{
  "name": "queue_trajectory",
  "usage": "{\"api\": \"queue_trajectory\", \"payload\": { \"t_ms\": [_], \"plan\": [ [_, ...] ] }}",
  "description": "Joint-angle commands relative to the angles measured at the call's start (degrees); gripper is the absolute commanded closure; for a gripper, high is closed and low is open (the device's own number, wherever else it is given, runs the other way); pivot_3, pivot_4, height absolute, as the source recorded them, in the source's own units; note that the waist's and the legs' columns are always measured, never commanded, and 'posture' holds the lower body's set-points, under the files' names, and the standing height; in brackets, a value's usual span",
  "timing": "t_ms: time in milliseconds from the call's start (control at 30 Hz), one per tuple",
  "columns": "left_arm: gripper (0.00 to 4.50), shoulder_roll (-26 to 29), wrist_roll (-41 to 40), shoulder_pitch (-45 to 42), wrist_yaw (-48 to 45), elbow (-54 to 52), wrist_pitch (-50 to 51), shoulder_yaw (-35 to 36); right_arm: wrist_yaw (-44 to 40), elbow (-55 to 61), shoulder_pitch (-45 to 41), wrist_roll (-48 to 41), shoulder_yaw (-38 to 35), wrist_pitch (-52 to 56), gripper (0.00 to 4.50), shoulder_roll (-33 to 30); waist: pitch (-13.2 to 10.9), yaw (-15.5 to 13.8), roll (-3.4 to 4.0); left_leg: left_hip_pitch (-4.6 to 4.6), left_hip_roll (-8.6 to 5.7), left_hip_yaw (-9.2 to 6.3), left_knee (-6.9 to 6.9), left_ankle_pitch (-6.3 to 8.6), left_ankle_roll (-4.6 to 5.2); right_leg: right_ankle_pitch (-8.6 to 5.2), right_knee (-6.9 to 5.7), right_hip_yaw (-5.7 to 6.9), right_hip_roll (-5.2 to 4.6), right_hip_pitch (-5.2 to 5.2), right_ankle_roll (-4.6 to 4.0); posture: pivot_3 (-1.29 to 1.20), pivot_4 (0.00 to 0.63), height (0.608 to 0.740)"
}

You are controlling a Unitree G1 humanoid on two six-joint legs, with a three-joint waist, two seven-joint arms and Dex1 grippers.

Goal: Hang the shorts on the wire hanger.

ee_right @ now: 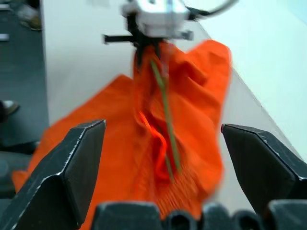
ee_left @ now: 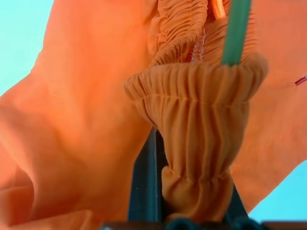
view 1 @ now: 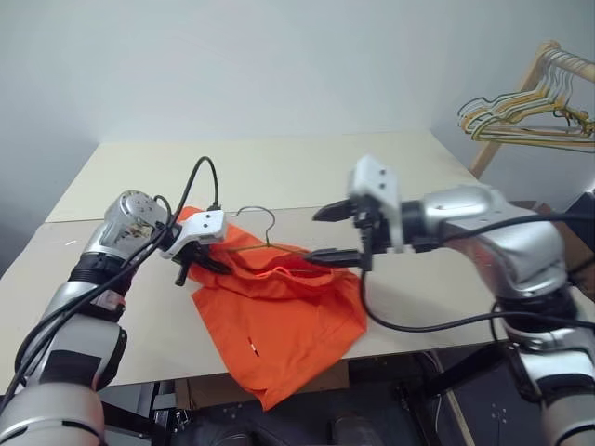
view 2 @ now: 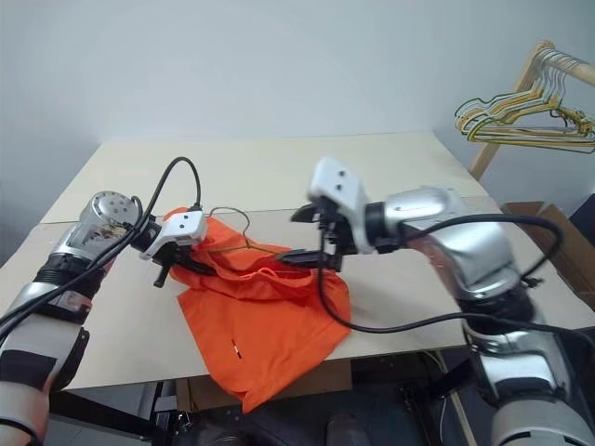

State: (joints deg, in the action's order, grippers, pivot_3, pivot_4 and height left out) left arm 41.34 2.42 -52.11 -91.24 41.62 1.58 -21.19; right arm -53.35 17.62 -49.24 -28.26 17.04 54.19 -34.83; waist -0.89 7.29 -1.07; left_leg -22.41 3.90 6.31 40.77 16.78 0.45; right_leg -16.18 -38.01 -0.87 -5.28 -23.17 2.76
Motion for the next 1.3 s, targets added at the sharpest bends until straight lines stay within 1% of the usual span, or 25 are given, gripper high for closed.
{"api": "queue_trajectory", "payload": {
  "t_ms": [33,67,167,267,400,533,667,767,833,900,933,1033,1067,1167,1300],
  "plan": [
    [4.50,-0.12,-0.38,-2.90,-0.46,-1.43,0.44,1.90,2.00,-6.20,-4.48,4.28,4.49,-1.19,0.05,4.46,0.00,0.13,0.00,-0.02,0.01,-0.01,0.01,0.00,0.00,0.00,0.00,0.01,0.00,0.00,0.00,-0.12,0.000,0.740],
    [4.50,-0.14,-0.42,-2.92,-0.52,-1.49,0.45,1.99,2.17,-8.04,-5.24,5.28,5.44,-1.58,0.05,5.52,0.00,0.09,0.00,-0.01,0.00,-0.01,0.01,0.00,0.00,0.00,0.00,0.02,0.00,0.00,0.00,-0.12,0.000,0.740],
    [4.50,-0.04,-0.57,-2.73,-0.80,-1.83,0.44,2.18,2.49,-13.01,-7.25,8.34,8.11,-2.86,0.62,8.46,0.00,0.02,0.00,-0.05,0.00,-0.02,0.02,-0.01,-0.01,0.00,0.01,0.06,-0.02,0.00,0.00,-0.12,0.000,0.740],
    [4.50,0.05,-0.54,-2.58,-0.90,-2.11,0.50,2.40,2.27,-15.78,-8.36,10.43,9.53,-4.17,1.67,10.36,0.00,0.23,0.00,-0.08,0.00,-0.03,0.02,-0.02,-0.03,0.00,-0.02,0.06,-0.02,-0.04,0.00,-0.12,0.000,0.740],
    [4.50,0.19,-0.52,-2.50,-0.84,-2.41,0.67,2.65,0.65,-16.84,-8.57,11.29,9.03,-5.52,3.13,11.41,0.00,0.30,0.00,-0.09,0.00,-0.06,0.01,-0.02,-0.04,0.00,-0.03,0.08,-0.02,-0.04,0.00,-0.11,0.000,0.740],
    [4.50,0.29,-0.68,-2.30,-0.92,-2.74,0.83,3.05,-1.87,-16.74,-7.36,12.07,8.25,-10.41,4.49,11.37,0.00,0.43,0.00,-0.09,0.00,-0.08,0.02,-0.02,-0.03,0.00,-0.02,0.08,-0.01,-0.04,0.00,-0.11,0.000,0.740],
    [4.50,0.00,-2.30,-2.00,-1.13,-3.48,1.29,4.67,-5.24,-17.41,-5.71,13.19,8.69,-14.74,4.49,10.28,0.00,0.42,0.00,-0.09,0.00,-0.09,0.02,-0.02,-0.03,0.00,-0.02,0.08,-0.02,-0.03,0.00,-0.10,0.000,0.740],
    [4.50,-0.36,-5.16,-1.61,-1.23,-3.93,0.26,7.08,-7.94,-18.23,-4.65,14.54,9.27,-18.94,4.49,9.24,0.00,0.41,0.00,-0.09,0.00,-0.09,0.02,-0.02,-0.03,0.00,-0.02,0.09,-0.02,-0.03,0.00,-0.09,0.000,0.740],
    [4.50,-0.69,-6.45,-1.73,-0.33,-4.46,2.35,8.68,-8.70,-18.88,-4.45,15.21,9.29,-20.30,4.49,9.11,0.00,0.43,0.00,-0.09,0.00,-0.10,0.02,-0.02,-0.03,0.00,-0.02,0.08,-0.02,-0.03,0.00,-0.09,0.000,0.740],
    [3.96,0.90,-9.85,-1.87,-0.87,-5.79,4.57,8.11,-9.37,-19.81,-4.41,15.69,8.92,-21.32,4.50,9.11,0.00,0.43,0.00,-0.08,0.01,-0.10,0.02,-0.02,-0.03,0.00,-0.02,0.08,-0.01,-0.03,0.00,-0.09,0.000,0.740],
    [3.78,1.69,-10.36,-1.89,-1.13,-6.56,5.04,8.19,-9.70,-20.21,-4.39,15.95,8.70,-21.73,4.50,9.00,0.00,0.45,-0.01,-0.08,0.01,-0.10,0.02,-0.02,-0.03,0.00,-0.03,0.08,-0.01,-0.03,0.00,-0.08,0.000,0.740],
    [2.86,5.13,-13.82,-1.81,-1.26,-8.52,5.88,7.10,-10.94,-20.82,-4.18,16.51,8.22,-22.47,4.50,8.43,0.00,0.56,0.00,-0.07,0.03,-0.13,0.01,-0.02,-0.04,0.00,-0.05,0.07,-0.01,-0.04,0.00,-0.07,0.000,0.740],
    [2.49,5.69,-14.31,-1.73,-1.26,-8.69,6.03,7.29,-11.27,-20.95,-4.12,16.79,8.17,-22.69,4.50,8.26,0.00,0.54,0.00,-0.07,0.02,-0.15,0.00,-0.02,-0.04,0.00,-0.06,0.06,-0.01,-0.04,0.00,-0.07,0.000,0.740],
    [1.63,6.68,-14.51,-1.59,-1.26,-8.34,6.42,7.85,-11.81,-21.27,-4.07,17.28,7.83,-22.80,4.50,8.03,0.00,0.23,0.00,-0.05,0.02,-0.13,0.01,-0.03,-0.05,0.00,-0.05,0.07,-0.01,-0.02,0.00,-0.07,0.000,0.740],
    [0.36,8.92,-16.12,0.16,-1.26,-9.18,6.41,6.98,-12.36,-21.36,-4.13,17.29,7.13,-22.18,4.50,7.60,0.00,-0.12,0.00,-0.03,0.02,-0.11,0.01,-0.03,-0.05,0.00,-0.04,0.08,-0.01,-0.01,0.00,-0.07,0.000,0.740]
  ]
}}
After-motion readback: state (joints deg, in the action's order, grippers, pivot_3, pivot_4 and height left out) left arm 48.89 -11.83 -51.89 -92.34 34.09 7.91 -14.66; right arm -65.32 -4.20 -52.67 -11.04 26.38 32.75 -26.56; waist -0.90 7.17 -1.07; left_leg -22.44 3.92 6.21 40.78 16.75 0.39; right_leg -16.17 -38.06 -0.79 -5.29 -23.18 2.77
